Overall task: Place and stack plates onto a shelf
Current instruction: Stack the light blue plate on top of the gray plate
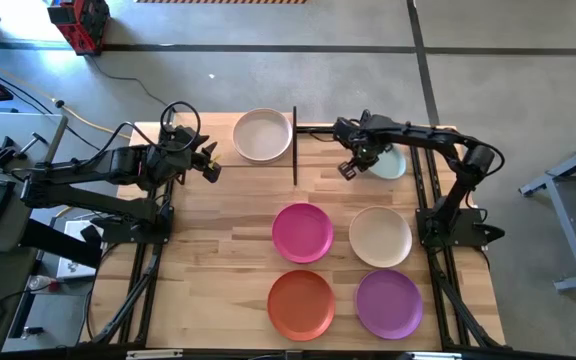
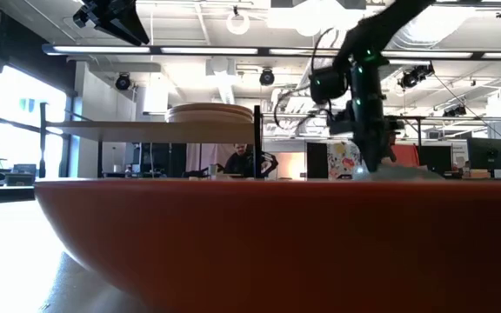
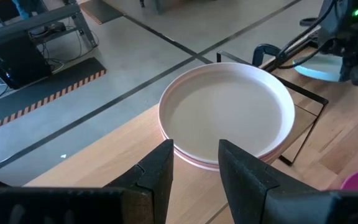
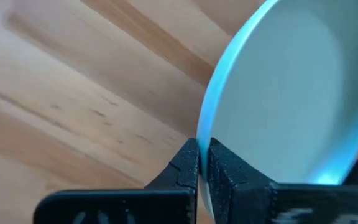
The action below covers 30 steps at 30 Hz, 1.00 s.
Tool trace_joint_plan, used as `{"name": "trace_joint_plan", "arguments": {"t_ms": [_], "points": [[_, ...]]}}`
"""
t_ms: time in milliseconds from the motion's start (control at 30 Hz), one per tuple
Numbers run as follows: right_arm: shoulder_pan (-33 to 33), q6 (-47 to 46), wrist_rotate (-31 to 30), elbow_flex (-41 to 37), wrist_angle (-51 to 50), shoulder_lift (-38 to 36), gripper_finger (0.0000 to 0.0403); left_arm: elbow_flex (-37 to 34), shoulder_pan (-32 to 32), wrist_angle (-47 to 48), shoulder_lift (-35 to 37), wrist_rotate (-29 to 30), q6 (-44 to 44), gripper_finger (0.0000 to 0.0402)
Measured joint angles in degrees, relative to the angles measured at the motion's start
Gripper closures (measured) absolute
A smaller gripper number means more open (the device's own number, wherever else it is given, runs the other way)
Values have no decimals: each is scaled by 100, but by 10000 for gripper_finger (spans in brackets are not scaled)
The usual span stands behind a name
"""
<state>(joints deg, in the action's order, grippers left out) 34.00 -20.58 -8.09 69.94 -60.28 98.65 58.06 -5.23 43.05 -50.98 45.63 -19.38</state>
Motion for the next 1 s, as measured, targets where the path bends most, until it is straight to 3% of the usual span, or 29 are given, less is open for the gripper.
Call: {"name": "trace_joint_plan", "arguments": {"t_ms": [300,633,1000], "points": [[-356,156,-392,1175,-730,-2,402,0,0,-2,0,-2,-4,284],[-444,396,-718,2444,-792,-2,403,0,0,-2,0,-1,-4,284],[-427,1894,-785,3645,493,-4,403,0,-268,-3,-2,-4,-7,284]]}}
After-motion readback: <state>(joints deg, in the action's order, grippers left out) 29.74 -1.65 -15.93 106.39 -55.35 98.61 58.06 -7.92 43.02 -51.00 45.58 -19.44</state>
